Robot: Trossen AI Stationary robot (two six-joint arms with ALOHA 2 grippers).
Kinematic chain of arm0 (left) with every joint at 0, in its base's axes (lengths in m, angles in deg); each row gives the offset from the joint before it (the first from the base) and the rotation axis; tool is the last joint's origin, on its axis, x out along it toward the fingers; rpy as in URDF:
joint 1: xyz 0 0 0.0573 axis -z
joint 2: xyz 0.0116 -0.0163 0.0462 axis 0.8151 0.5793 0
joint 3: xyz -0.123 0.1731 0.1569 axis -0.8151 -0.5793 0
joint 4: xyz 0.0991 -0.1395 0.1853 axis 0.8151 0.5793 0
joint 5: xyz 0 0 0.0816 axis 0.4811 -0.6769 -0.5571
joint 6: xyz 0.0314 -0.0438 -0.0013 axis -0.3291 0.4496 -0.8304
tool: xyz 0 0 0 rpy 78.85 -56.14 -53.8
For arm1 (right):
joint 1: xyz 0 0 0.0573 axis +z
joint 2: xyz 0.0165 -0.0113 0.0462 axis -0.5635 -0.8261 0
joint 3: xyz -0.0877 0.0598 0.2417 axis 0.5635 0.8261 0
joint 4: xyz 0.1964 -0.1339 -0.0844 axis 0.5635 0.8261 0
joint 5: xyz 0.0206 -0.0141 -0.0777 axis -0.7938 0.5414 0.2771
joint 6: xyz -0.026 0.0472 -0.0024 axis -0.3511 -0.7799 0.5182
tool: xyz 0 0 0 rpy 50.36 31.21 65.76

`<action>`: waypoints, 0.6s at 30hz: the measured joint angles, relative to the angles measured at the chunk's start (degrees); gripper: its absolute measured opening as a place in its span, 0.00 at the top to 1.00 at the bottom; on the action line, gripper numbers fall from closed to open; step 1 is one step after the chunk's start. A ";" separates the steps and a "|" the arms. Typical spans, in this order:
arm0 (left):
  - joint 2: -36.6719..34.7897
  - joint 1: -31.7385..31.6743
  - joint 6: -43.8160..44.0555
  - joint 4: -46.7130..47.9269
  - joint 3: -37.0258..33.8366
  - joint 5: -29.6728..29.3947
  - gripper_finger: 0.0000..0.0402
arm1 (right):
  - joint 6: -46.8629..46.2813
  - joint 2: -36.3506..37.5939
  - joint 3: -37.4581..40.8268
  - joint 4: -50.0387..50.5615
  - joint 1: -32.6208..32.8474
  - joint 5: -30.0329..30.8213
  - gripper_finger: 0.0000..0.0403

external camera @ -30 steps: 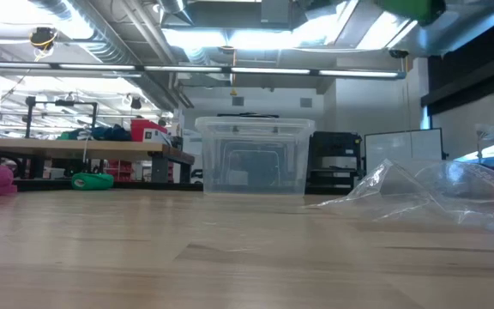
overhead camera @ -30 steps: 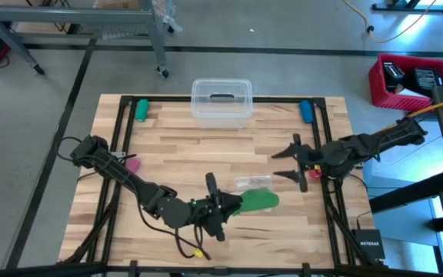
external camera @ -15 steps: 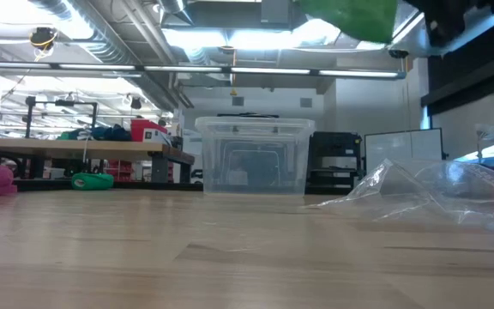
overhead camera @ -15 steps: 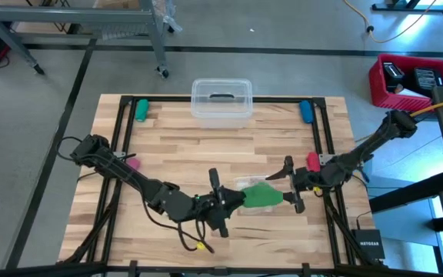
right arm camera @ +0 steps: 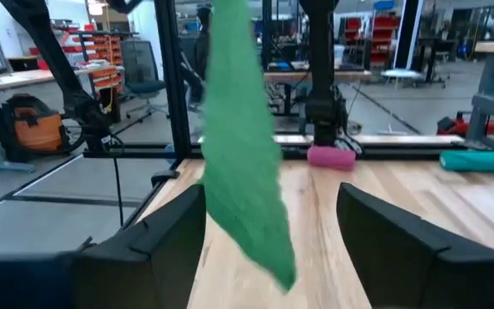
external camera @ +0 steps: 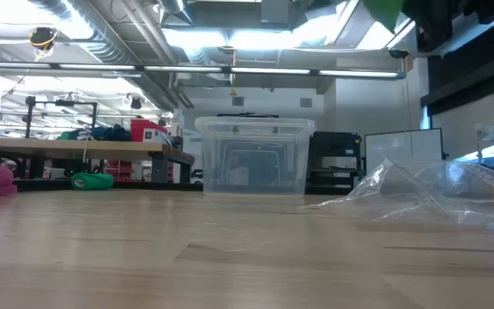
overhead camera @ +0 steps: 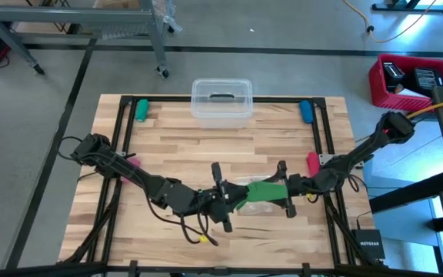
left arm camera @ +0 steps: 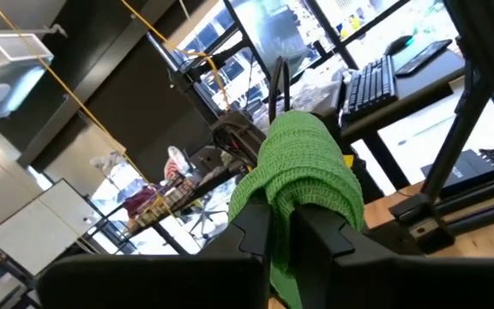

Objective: Roll bandage
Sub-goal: Roll the green bandage

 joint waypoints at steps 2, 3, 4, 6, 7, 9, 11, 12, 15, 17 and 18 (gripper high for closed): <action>0.00 0.00 -0.36 -0.46 -0.02 0.02 0.95 | 0.28 -1.23 0.00 -2.00 -0.01 0.00 0.36; 0.00 0.00 -0.50 -0.97 -0.02 0.03 0.95 | 0.29 -1.90 0.00 -2.60 -0.02 0.00 0.36; 0.00 0.00 -0.63 -1.47 -0.02 0.02 0.94 | 0.30 -2.65 0.00 -3.14 -0.02 0.00 0.36; -0.02 0.00 -0.81 -1.58 -0.02 0.02 0.94 | 0.25 -4.35 0.00 -4.54 -0.02 0.00 0.36; -0.02 0.00 -0.93 -1.56 -0.02 0.04 0.94 | 0.30 -5.14 0.00 -5.35 -0.02 -0.02 0.37; -0.02 0.00 -0.95 -1.40 -0.02 0.04 0.95 | 0.49 -6.47 0.00 -7.64 -0.02 -0.02 0.40; -0.02 0.00 -0.97 -1.51 -0.02 0.04 0.95 | 1.58 -7.37 -0.02 -10.02 -0.02 -0.77 0.43; -0.02 0.00 -0.97 -1.56 -0.02 0.04 0.95 | 1.91 -7.74 -0.02 -11.06 -0.02 -1.79 0.45; -0.02 0.00 -1.37 -2.10 -0.02 0.04 0.95 | 2.88 -8.55 -0.16 -12.30 -0.02 -3.01 0.51; -0.02 0.00 -2.02 -3.24 -0.02 0.04 0.94 | 3.10 -9.07 -0.42 -11.90 -0.02 -2.82 0.55; -0.02 0.00 -2.23 -3.72 -0.02 0.04 0.94 | 3.14 -9.42 -0.64 -11.88 -0.02 -2.74 0.56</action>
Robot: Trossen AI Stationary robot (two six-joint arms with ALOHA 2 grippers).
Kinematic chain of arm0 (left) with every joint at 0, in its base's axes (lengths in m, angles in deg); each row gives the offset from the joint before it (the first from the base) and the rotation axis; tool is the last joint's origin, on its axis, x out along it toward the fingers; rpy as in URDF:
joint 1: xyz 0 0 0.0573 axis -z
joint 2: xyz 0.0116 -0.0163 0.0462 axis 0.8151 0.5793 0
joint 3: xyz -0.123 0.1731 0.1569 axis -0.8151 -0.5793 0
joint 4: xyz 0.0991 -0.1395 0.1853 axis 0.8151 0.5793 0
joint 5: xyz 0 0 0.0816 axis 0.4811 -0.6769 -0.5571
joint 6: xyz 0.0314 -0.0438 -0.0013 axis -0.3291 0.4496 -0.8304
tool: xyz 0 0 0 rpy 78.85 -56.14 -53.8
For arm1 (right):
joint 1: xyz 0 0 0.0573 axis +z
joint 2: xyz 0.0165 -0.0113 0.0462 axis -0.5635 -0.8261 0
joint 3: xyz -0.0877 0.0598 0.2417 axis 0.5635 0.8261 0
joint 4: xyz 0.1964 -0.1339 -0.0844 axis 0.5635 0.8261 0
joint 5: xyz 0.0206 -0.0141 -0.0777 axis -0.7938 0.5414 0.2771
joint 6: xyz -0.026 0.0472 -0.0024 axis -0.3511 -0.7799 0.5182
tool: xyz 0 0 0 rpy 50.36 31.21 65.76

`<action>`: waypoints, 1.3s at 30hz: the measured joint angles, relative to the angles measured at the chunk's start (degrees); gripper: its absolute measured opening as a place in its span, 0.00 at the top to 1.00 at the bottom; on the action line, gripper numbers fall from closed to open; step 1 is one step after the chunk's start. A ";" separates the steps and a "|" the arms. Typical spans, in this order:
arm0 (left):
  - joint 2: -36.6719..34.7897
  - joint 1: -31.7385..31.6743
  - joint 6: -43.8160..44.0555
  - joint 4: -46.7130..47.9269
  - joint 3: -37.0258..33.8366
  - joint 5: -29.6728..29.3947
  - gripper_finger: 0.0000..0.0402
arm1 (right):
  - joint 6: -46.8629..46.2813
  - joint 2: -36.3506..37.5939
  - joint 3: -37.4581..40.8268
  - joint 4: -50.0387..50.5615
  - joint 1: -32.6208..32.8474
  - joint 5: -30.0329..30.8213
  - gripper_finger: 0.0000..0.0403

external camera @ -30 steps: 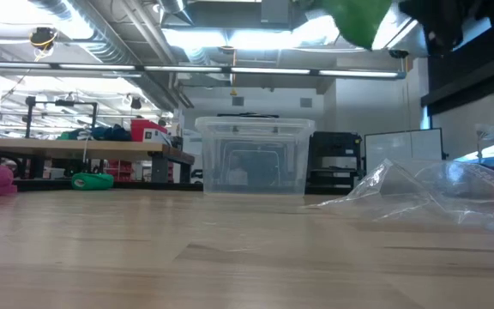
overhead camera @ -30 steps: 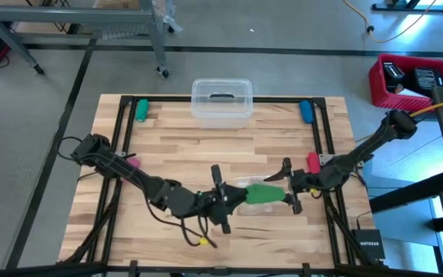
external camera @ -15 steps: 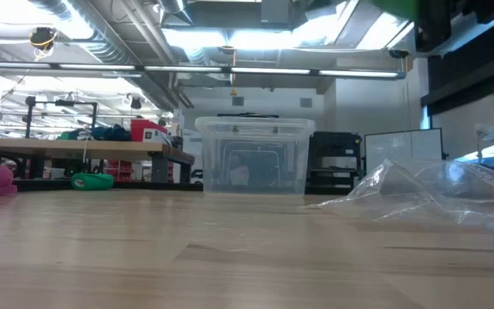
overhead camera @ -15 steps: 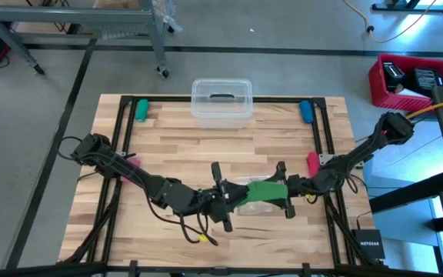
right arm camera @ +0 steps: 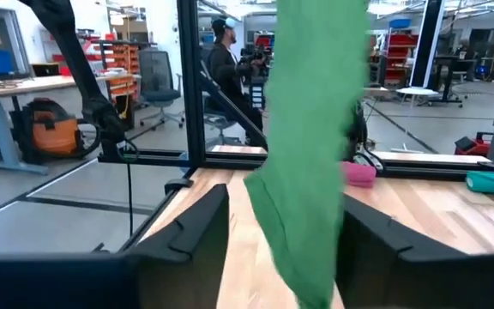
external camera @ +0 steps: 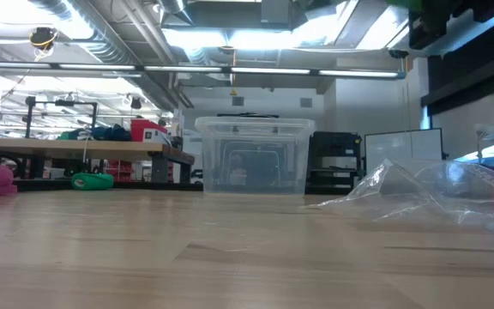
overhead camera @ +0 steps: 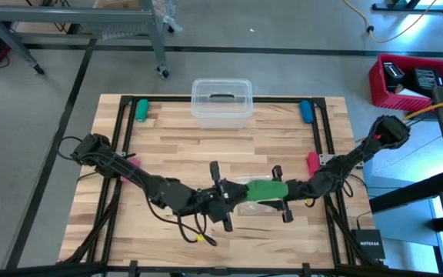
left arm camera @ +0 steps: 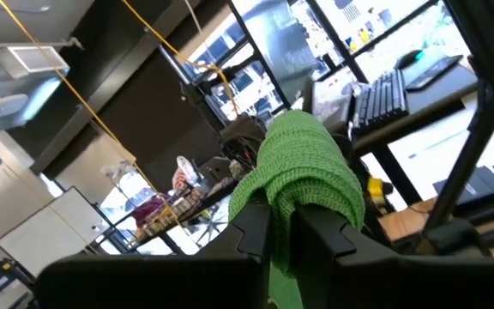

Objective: Roll bandage
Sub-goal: Roll the green bandage

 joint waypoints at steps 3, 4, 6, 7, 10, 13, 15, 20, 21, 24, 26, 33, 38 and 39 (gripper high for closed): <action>0.00 0.00 -0.83 -0.55 0.00 0.00 0.94 | 1.38 -0.91 -0.90 0.11 0.00 0.12 0.59; 0.00 0.00 -0.95 -0.41 0.00 0.00 0.94 | 1.89 -1.16 -1.24 0.09 0.00 0.12 0.60; 0.00 0.00 -0.97 -0.33 0.00 0.00 0.95 | 2.90 -1.33 -1.61 0.17 0.00 0.12 0.62; 0.00 0.00 -0.96 -0.37 0.00 0.00 0.95 | 3.11 -1.38 -1.72 0.15 0.00 0.16 0.64; 0.00 0.00 -0.95 -0.43 0.00 0.00 0.94 | 4.50 -1.44 -1.79 0.25 0.00 1.26 0.74; 0.00 0.00 -1.06 -0.35 0.00 0.00 0.94 | 5.77 -1.44 -1.79 1.96 0.02 2.24 0.92; 0.00 0.00 -1.14 -0.48 0.00 -0.05 0.94 | 5.89 -1.44 -1.79 4.30 0.09 3.67 0.97; -0.25 0.02 -3.95 -0.52 0.00 -6.08 0.94 | 2.96 -1.44 -1.79 5.94 1.57 3.37 0.98; -0.36 0.00 -4.58 -0.62 0.00 -7.04 0.94 | 3.38 -1.44 -1.79 5.86 2.68 3.35 0.99; -0.91 -0.10 -6.00 -0.67 0.00 -7.50 0.93 | 3.36 -1.23 -1.79 5.77 5.69 6.04 0.98; -1.48 -0.31 -7.24 -0.37 0.00 -7.52 0.93 | 2.68 -1.20 -1.81 5.62 7.55 7.39 0.99; -1.97 -2.43 -8.78 -0.36 0.00 -7.63 0.93 | 1.55 -1.18 -3.04 3.61 13.63 10.82 0.99; -1.97 -3.95 -9.83 0.13 0.00 -8.81 0.93 | 1.94 -1.18 -5.62 5.11 17.07 13.66 0.99; -1.97 -4.15 -10.58 0.41 0.00 -9.00 0.93 | 2.72 -1.18 -6.44 5.44 17.87 14.32 0.99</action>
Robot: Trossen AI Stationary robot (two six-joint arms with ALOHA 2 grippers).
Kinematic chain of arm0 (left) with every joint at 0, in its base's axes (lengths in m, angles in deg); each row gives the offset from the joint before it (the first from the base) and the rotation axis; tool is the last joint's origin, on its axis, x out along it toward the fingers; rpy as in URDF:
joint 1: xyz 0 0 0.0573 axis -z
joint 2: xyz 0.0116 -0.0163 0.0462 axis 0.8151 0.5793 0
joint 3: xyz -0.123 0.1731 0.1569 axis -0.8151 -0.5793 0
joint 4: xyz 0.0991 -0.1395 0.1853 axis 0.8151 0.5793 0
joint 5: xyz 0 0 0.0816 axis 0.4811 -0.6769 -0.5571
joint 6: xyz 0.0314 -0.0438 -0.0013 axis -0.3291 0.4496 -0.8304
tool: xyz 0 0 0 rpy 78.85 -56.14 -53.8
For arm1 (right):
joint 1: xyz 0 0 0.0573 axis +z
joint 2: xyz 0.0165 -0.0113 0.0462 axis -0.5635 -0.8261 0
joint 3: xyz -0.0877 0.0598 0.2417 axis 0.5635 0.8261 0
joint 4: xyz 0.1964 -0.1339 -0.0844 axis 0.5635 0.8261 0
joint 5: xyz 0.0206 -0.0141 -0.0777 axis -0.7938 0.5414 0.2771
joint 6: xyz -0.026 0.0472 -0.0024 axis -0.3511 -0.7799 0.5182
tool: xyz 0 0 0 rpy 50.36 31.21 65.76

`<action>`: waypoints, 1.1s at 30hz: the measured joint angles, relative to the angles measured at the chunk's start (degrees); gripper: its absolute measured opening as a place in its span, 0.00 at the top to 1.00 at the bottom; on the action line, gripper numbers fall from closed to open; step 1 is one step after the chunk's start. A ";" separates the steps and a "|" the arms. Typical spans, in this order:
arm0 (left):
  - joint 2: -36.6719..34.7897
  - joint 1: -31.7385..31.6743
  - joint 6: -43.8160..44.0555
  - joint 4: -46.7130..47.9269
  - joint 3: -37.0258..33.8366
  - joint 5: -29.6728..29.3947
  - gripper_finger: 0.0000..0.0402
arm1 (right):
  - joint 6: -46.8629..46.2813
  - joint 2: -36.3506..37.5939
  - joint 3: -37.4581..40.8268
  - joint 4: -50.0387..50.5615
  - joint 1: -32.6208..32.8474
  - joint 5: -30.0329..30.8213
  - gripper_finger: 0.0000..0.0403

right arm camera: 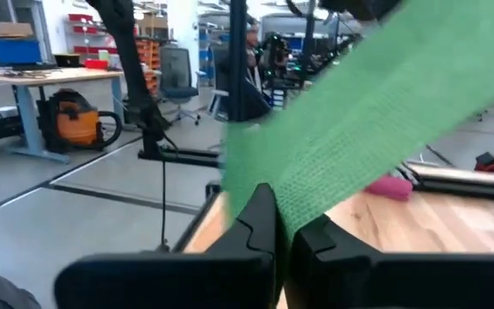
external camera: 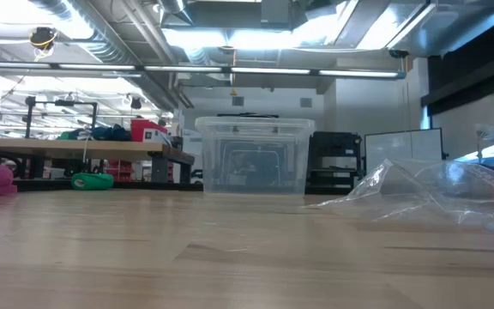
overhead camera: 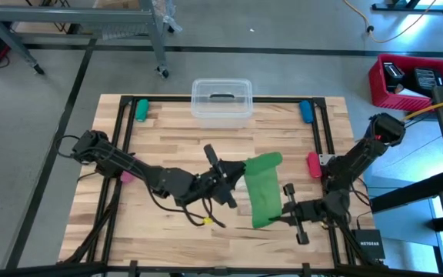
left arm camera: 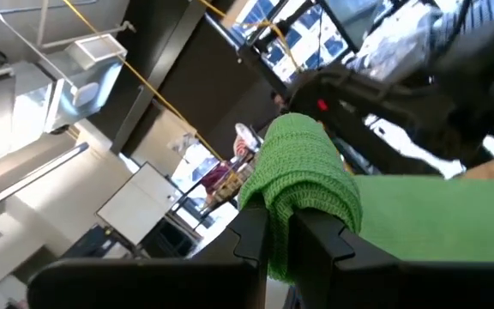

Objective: Roll bandage
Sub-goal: Roll the green bandage

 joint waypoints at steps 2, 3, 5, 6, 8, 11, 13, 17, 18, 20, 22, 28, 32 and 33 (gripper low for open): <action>0.00 -0.29 -1.25 1.10 0.00 -0.41 0.93 | 1.58 0.00 -2.00 1.99 1.61 1.50 0.99; 0.00 -0.36 -1.41 1.64 0.00 -0.65 0.93 | 2.26 0.00 -3.10 3.61 2.46 2.96 0.99; 0.00 -0.48 -1.55 2.57 0.00 -0.95 0.93 | 4.05 -0.02 -6.05 7.72 4.33 6.57 0.99; 0.00 -0.56 -1.83 2.82 0.00 -1.26 0.93 | 4.90 -0.01 -7.64 9.97 5.18 8.11 0.99; 0.00 -0.57 -2.26 4.26 0.02 -1.97 0.93 | 6.30 -0.02 -11.00 14.57 6.58 9.93 0.99; 0.00 -0.75 -2.19 6.43 0.02 -3.31 0.93 | 8.07 -0.02 -15.98 19.90 7.91 10.38 0.99; 0.00 -0.94 -1.79 8.21 0.02 -3.37 0.93 | 9.72 -0.02 -18.83 22.38 8.62 10.45 0.99; 0.00 -0.95 -0.62 11.75 0.02 -3.49 0.93 | 13.90 -0.02 -23.67 25.05 9.76 10.42 0.99; 0.00 -0.91 -0.48 12.53 0.02 -3.48 0.93 | 15.10 -0.02 -24.73 25.13 10.01 10.50 0.99; 0.00 -0.56 0.40 14.58 0.02 -3.48 0.93 | 15.65 -0.02 -27.01 25.58 10.06 11.92 0.99; 0.00 -0.27 2.39 17.21 0.06 -3.55 0.93 | 15.47 -0.02 -29.32 26.95 10.04 13.89 0.99; 0.00 0.26 9.96 25.50 0.07 -3.26 0.93 | 16.86 -0.03 -36.42 33.36 9.97 15.92 0.99; 0.07 1.00 15.01 29.24 0.07 0.45 0.93 | 19.63 -0.04 -40.06 34.34 9.88 18.54 0.99; 0.07 1.26 15.46 29.38 0.07 1.23 0.93 | 20.52 -0.04 -40.90 34.32 9.88 19.80 0.99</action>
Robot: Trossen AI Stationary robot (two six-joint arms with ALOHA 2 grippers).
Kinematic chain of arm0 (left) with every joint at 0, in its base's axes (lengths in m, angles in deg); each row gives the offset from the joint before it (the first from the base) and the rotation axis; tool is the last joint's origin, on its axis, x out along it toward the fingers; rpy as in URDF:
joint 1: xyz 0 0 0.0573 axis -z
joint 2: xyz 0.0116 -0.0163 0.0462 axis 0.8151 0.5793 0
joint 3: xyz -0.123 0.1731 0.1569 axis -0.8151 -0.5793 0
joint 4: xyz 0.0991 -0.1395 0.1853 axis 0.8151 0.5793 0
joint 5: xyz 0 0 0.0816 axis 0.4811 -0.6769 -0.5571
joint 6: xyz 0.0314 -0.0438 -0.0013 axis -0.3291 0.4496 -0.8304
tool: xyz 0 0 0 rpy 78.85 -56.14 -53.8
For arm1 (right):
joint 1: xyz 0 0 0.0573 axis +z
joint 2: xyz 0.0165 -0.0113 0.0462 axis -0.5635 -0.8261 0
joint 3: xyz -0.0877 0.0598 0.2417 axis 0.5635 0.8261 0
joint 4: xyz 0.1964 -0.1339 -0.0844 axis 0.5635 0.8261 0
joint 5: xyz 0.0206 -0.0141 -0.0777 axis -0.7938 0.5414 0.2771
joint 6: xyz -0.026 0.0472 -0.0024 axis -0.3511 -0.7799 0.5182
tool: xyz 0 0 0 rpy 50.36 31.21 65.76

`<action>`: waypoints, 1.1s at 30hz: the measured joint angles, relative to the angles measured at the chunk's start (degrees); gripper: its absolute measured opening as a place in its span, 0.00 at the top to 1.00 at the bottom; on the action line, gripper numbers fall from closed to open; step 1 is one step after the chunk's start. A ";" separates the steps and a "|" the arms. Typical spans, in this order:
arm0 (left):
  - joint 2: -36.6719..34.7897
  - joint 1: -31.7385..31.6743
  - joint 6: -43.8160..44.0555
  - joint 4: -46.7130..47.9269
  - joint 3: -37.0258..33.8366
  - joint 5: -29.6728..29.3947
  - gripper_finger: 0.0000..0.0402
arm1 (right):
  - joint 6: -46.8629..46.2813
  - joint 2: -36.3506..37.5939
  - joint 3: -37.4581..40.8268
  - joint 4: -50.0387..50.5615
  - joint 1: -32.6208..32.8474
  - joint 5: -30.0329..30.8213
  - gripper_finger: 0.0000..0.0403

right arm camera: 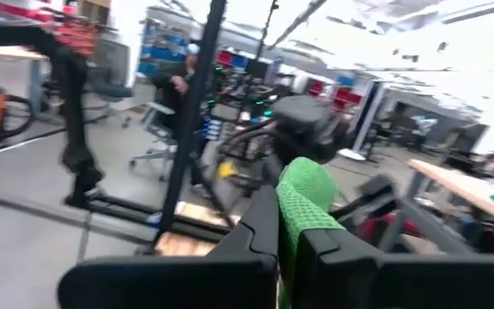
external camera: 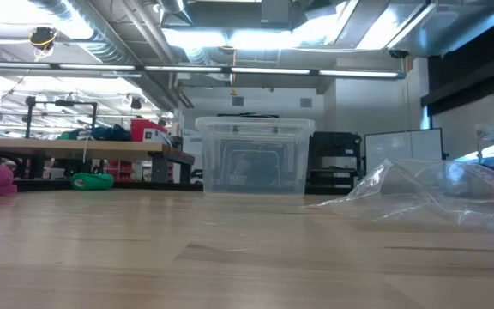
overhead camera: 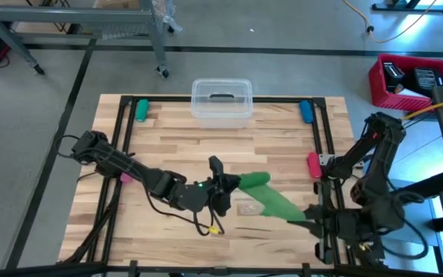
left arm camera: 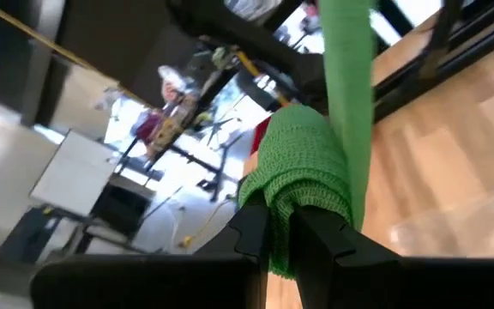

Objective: Roll bandage
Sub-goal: Roll the green bandage

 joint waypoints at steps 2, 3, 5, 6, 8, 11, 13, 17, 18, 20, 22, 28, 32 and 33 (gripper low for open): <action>0.00 0.57 0.35 -0.06 0.00 1.16 0.93 | 1.66 0.00 -1.59 -0.03 -0.01 1.75 0.99; 0.00 0.82 0.38 -0.06 0.00 1.91 0.93 | 2.54 0.00 -2.30 -0.02 -0.03 2.37 0.99; 0.00 1.26 0.74 -0.06 0.00 3.35 0.93 | 4.73 0.00 -3.75 0.00 -0.71 2.61 0.98; 0.00 1.48 1.01 -0.05 0.00 3.87 0.93 | 5.33 0.00 -4.45 -0.02 -1.22 2.63 0.98; 0.00 1.74 1.40 -0.04 0.00 5.19 0.93 | 6.80 0.04 -5.67 -0.02 -2.06 3.10 0.98; 0.36 2.00 2.45 -0.18 0.00 7.55 0.93 | 8.50 0.13 -7.28 0.00 -3.80 2.98 0.98; 0.87 2.00 3.24 -0.10 0.02 8.07 0.93 | 8.59 0.22 -7.90 -0.02 -4.81 1.79 0.98; 2.52 2.00 4.44 -0.20 0.02 8.50 0.93 | 8.68 0.22 -8.37 1.80 -6.68 0.11 0.98; 2.94 2.00 4.40 -0.20 0.02 9.23 0.93 | 8.66 0.22 -8.46 1.98 -7.39 0.68 0.98; 3.85 2.12 4.44 -0.36 0.02 11.33 0.93 | 8.66 0.50 -8.52 3.45 -8.73 2.41 0.98; 4.07 2.68 4.51 -0.19 0.00 11.81 0.93 | 8.28 1.15 -8.52 5.93 -9.94 4.01 0.98; 3.91 6.05 1.86 -4.73 0.02 11.81 0.93 | 0.33 5.41 -8.52 17.41 -14.09 4.98 0.98; 3.89 8.17 -1.60 -8.10 0.02 11.59 0.93 | -8.31 8.33 -8.52 27.49 -18.08 3.04 0.98; 3.89 8.53 -1.94 -8.69 0.02 11.53 0.93 | -10.62 8.90 -8.52 30.22 -19.17 2.31 0.98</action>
